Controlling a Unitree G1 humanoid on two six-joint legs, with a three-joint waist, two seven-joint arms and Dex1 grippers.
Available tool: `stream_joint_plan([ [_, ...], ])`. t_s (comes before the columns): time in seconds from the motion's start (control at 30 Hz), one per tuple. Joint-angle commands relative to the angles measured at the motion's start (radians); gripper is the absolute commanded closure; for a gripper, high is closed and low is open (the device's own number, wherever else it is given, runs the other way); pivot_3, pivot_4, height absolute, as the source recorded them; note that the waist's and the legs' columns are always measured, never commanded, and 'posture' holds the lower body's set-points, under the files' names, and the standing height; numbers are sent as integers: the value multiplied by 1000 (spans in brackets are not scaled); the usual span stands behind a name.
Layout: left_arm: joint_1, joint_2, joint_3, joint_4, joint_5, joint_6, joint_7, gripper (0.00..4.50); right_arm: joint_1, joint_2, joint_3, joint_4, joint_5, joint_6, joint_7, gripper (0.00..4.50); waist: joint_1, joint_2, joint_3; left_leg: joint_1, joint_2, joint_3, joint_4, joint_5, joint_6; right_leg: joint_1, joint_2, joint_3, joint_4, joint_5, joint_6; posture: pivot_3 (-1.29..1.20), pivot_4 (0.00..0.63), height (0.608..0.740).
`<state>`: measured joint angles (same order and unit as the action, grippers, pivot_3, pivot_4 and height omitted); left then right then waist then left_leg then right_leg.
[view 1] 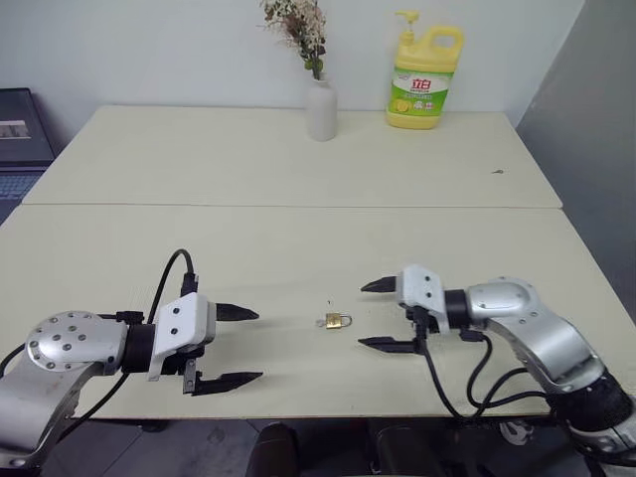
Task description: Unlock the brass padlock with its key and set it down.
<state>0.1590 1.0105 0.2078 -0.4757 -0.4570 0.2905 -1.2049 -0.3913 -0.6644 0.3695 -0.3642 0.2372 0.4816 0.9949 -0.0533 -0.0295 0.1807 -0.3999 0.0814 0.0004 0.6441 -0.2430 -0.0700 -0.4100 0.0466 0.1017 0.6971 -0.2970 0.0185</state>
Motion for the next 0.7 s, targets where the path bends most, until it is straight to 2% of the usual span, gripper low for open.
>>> stream_joint_plan([
  [0.03,19,5,36,-24,15,-39,-6,20,-50,36,56,34,-57,-1,-6,0,0,0,0,0,0,0,0,0,0,0,0,0,0,0,0,0,150,740],
  [0.2,43,0,37,-19,36,-77,-10,20,-96,125,146,107,-131,6,-26,0,-3,0,0,0,1,0,-1,0,0,-1,1,0,1,-1,-1,0,150,740],
  [0.33,45,-11,19,-6,55,-108,-6,20,-100,179,171,142,-173,4,-60,0,-3,0,0,0,1,0,0,0,0,-1,1,0,1,-1,-2,0,150,740],
  [0.7,10,-23,-20,22,71,-135,-6,20,-99,195,161,188,-212,24,-69,0,-3,0,0,0,1,0,0,0,0,-1,1,-1,1,-1,-2,0,150,740],
])
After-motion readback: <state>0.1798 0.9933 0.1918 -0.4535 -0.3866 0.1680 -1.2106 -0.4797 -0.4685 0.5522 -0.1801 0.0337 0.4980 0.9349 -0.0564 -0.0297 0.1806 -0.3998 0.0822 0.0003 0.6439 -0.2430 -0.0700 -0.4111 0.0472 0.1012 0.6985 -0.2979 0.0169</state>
